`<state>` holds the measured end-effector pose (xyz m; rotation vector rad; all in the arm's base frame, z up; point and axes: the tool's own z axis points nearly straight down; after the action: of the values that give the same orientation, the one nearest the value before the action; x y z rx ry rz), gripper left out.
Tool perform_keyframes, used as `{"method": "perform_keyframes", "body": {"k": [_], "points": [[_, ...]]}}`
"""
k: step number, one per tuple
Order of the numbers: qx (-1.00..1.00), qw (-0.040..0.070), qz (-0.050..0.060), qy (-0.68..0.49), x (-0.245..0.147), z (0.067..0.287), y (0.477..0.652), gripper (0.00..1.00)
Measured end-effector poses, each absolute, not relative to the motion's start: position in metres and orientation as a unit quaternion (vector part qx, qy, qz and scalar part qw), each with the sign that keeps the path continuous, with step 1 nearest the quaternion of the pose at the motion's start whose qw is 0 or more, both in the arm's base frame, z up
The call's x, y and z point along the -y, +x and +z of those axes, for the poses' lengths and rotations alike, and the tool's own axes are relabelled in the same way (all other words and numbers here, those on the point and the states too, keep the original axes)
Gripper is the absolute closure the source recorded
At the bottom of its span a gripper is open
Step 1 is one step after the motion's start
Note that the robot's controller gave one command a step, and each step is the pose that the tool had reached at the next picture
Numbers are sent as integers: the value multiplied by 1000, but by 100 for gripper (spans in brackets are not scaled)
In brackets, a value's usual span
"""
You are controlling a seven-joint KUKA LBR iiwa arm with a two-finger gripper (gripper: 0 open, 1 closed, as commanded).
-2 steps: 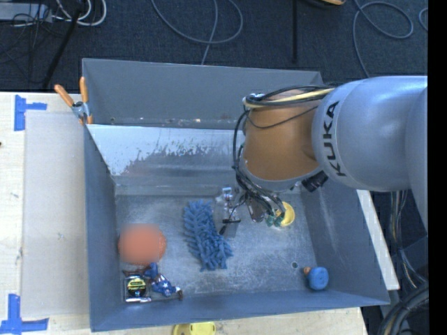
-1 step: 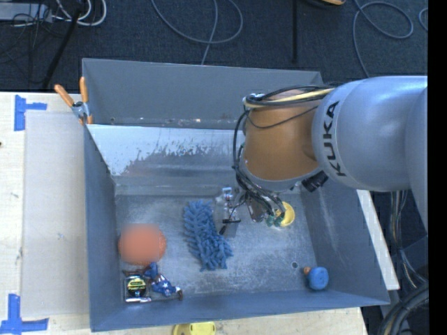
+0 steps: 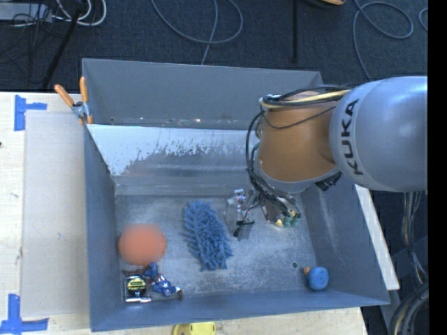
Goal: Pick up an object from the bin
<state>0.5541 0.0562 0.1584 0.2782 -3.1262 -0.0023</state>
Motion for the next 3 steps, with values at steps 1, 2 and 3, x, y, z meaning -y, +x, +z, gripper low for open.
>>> {"method": "perform_keyframes", "body": {"k": [1,2,3], "points": [[999,1,0,51,-39,168,550,100],[998,2,0,67,-49,166,522,100],[995,1,-1,102,-30,181,519,100]]}}
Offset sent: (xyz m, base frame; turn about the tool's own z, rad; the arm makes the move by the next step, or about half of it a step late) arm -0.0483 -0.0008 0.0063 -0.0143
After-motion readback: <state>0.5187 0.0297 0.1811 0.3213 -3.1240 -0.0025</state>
